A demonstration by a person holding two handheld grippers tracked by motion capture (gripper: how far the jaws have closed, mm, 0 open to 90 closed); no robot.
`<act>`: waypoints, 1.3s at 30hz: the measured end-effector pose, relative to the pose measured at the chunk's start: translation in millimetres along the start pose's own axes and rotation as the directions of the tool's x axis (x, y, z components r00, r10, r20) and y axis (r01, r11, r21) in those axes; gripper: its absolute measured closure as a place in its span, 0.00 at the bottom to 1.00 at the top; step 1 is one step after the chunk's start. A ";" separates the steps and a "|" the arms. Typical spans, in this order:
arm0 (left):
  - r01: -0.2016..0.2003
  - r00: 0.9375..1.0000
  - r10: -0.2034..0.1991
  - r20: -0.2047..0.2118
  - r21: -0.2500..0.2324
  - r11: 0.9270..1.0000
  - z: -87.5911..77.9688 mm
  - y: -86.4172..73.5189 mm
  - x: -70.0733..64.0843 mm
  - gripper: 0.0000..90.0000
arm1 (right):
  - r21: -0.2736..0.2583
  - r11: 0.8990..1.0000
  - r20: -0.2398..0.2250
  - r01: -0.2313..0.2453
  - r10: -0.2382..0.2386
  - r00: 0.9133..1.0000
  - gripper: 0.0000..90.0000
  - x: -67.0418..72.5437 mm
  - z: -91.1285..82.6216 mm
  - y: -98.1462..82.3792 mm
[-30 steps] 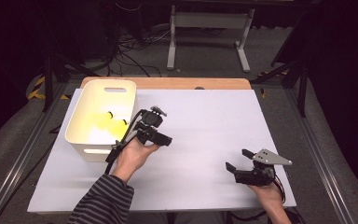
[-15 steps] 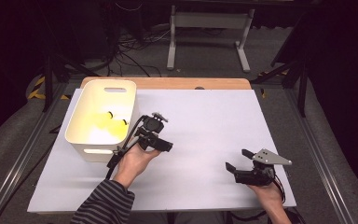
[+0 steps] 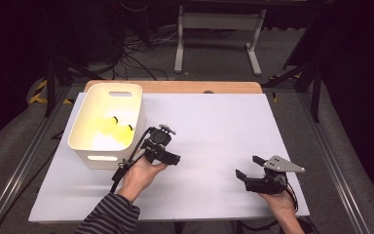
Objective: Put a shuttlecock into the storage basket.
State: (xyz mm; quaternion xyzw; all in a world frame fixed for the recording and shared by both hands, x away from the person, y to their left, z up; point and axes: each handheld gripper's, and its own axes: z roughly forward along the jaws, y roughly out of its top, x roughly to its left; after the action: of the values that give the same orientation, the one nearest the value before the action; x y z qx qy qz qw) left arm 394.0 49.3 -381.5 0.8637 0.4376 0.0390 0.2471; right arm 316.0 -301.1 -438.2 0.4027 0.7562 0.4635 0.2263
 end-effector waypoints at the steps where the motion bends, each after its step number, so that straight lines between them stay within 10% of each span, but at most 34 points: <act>1: -0.001 1.000 0.001 0.000 -0.001 1.000 0.7 -1.0 -0.7 0.37 | -0.001 1.000 0.001 0.000 0.000 1.000 0.16 0.0 0.0 0.0; 39: -0.014 1.000 0.014 0.023 -0.020 1.000 2.8 -32.3 -0.7 0.36 | -0.002 1.000 0.004 0.001 -0.001 1.000 0.16 0.0 0.0 0.0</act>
State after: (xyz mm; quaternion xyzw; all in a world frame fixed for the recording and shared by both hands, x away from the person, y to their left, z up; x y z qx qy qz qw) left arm 370.5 63.7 -398.7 0.8647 0.4281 0.0351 0.2604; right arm 316.0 -301.1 -438.2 0.4032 0.7554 0.4633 0.2283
